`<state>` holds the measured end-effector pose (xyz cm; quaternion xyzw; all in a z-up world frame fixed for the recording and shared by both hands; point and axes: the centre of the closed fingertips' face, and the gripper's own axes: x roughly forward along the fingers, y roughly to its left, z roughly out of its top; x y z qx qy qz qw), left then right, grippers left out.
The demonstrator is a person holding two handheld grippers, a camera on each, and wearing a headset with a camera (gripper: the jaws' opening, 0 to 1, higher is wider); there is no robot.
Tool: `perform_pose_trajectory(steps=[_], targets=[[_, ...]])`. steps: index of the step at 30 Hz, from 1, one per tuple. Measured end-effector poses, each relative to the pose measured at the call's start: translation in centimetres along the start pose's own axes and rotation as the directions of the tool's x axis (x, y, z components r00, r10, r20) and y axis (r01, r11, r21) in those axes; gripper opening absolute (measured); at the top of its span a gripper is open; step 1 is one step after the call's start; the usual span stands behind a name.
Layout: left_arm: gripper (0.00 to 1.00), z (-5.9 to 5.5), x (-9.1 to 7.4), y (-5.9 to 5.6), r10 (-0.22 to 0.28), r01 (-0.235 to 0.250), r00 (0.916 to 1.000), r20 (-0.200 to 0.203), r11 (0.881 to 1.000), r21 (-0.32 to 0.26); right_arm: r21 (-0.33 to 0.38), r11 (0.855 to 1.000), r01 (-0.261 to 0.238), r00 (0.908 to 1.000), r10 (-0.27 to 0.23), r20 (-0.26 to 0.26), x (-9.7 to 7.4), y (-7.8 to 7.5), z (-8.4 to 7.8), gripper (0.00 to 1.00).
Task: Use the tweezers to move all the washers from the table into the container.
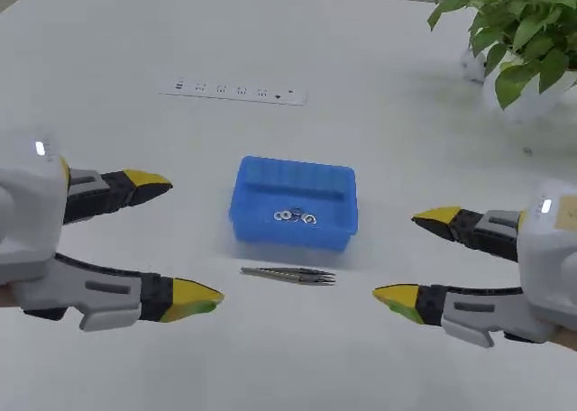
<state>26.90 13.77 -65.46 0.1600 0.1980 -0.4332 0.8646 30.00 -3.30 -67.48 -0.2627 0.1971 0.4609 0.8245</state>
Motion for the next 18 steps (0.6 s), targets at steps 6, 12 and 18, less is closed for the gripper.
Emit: perform_pose_trajectory(steps=[6, 12, 18], targets=[[1.00, 0.9, -0.3, -0.7, 0.062, -0.060, 0.9978, 0.023, 0.995, -0.079, -0.018, 0.999, -0.027, 0.9996, 0.027, 0.001, -0.8, 1.2, 0.9, 0.89], [1.00, 0.8, -0.5, -1.3, 0.083, -0.077, 0.9958, 0.040, 0.990, -0.122, -0.063, 0.998, -0.029, 0.9972, 0.024, -0.070, -1.5, 1.2, 0.3, 0.98], [1.00, 1.2, -1.4, -0.9, 0.099, -0.096, 0.9944, 0.037, 0.993, -0.074, -0.039, 0.999, -0.027, 0.9968, 0.024, -0.076, -2.3, 0.9, 0.1, 1.00]])
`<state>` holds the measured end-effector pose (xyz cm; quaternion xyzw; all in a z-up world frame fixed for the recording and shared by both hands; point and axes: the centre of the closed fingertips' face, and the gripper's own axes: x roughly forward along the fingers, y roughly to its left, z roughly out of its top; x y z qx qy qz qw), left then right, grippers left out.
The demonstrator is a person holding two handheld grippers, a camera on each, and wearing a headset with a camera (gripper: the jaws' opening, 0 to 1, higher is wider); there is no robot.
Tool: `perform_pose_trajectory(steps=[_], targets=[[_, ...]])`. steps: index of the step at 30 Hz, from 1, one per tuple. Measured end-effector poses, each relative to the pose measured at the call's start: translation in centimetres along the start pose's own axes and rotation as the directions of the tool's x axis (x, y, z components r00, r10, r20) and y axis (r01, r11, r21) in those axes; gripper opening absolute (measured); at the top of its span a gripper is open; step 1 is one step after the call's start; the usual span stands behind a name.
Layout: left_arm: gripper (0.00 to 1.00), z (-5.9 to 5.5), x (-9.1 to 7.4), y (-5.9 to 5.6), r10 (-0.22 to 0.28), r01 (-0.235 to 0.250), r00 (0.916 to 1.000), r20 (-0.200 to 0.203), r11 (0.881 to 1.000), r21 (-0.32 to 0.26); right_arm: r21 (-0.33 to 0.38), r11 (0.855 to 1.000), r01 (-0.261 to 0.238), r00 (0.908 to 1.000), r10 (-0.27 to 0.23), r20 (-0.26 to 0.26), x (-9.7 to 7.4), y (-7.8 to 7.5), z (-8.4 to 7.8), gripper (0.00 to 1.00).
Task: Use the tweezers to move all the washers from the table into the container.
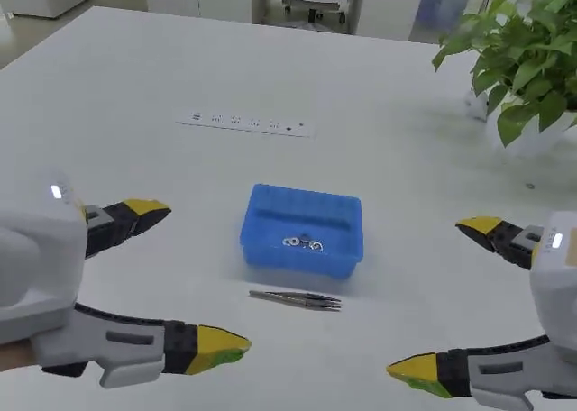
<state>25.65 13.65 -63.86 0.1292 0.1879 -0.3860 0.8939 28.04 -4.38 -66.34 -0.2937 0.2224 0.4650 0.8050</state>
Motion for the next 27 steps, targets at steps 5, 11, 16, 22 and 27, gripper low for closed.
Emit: perform_pose_trajectory(steps=[5, 11, 16, 22, 27], targets=[[1.00, 0.3, -0.2, 0.9, 0.013, -0.013, 0.9999, -0.002, 1.000, 0.000, 0.008, 1.000, -0.003, 0.9999, 0.003, -0.015, -0.4, 0.0, -0.5, 1.00], [1.00, -0.4, 0.0, 0.6, 0.004, -0.003, 0.9991, -0.042, 1.000, 0.031, 0.032, 0.999, 0.013, 0.9999, -0.013, 0.004, -0.7, -0.4, -0.2, 1.00], [1.00, -0.9, 0.3, 0.5, 0.007, -0.005, 0.9984, -0.056, 1.000, 0.028, 0.062, 0.998, -0.003, 0.9997, 0.001, 0.026, -0.2, -0.8, 0.7, 1.00], [1.00, -0.8, 0.2, 0.8, 0.022, -0.019, 0.9973, -0.071, 0.999, 0.041, 0.045, 0.999, 0.012, 0.9981, -0.015, 0.060, -0.1, -1.6, 2.4, 1.00], [1.00, 0.8, 0.4, 1.3, 0.042, -0.042, 0.9991, -0.009, 0.999, 0.018, 0.042, 0.999, 0.005, 0.9981, -0.007, 0.062, 0.1, -1.8, 2.9, 1.00]])
